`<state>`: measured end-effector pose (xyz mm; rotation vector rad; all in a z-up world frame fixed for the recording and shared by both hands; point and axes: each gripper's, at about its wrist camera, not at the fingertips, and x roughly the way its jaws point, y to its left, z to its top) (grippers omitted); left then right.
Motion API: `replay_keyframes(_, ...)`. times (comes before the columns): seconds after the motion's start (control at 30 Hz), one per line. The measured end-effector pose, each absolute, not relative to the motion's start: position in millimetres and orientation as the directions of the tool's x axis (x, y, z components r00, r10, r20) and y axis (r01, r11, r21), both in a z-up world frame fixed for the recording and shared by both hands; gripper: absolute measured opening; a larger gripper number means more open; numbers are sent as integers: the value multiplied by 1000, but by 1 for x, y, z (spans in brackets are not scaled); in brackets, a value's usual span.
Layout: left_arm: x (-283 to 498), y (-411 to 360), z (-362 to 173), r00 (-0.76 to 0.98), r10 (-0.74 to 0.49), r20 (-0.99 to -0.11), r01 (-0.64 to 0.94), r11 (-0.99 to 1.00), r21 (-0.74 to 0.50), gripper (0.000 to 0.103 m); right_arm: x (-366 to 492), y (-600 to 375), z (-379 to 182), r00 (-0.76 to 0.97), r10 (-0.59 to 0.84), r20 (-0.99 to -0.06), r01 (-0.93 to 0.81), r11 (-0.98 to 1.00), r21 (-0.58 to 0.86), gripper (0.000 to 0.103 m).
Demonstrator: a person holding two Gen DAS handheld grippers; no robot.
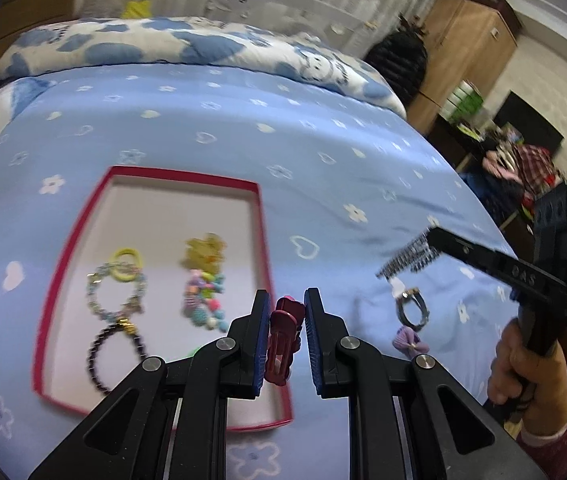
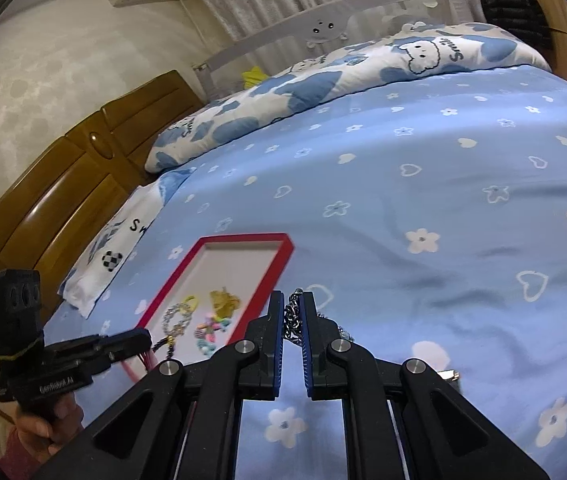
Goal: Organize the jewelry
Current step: 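Carry the pink clip and silver chain into the tray and open both tools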
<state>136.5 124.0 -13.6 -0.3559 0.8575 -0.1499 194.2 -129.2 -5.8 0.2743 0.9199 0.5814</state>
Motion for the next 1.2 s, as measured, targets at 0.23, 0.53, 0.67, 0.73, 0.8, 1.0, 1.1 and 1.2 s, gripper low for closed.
replay_keyframes(0.23, 107, 153, -5, 685, -216, -696, -90, 923, -375, 16, 179, -105, -4, 437, 618, -653, -388, 785, 483, 7)
replay_keyframes(0.53, 90, 176, -6, 694, -177, -698, -147, 914, -378, 16, 168, -62, 1, 388, 660, -643, -464, 743, 482, 7)
replay_keyframes(0.67, 90, 184, -8, 688, -164, -707, -166, 913, -373, 16, 167, -43, 1, 365, 673, -643, -492, 726, 481, 7)
replay_keyframes(0.73, 93, 188, -9, 685, -159, -711, -175, 912, -372, 16, 168, -34, 1, 355, 678, -643, -502, 719, 481, 7)
replay_keyframes(0.8, 96, 192, -11, 681, -153, -716, -184, 911, -369, 16, 168, -28, 0, 348, 683, -642, -509, 713, 483, 7)
replay_keyframes(1.0, 112, 203, -19, 664, -133, -736, -210, 911, -354, 16, 175, -6, -4, 329, 692, -642, -523, 700, 486, 7)
replay_keyframes(1.1, 122, 208, -26, 649, -120, -751, -229, 911, -344, 16, 180, 4, -10, 319, 690, -650, -524, 700, 485, 7)
replay_keyframes(1.2, 132, 210, -34, 634, -107, -766, -243, 912, -329, 16, 186, 13, -19, 309, 683, -662, -522, 704, 483, 7)
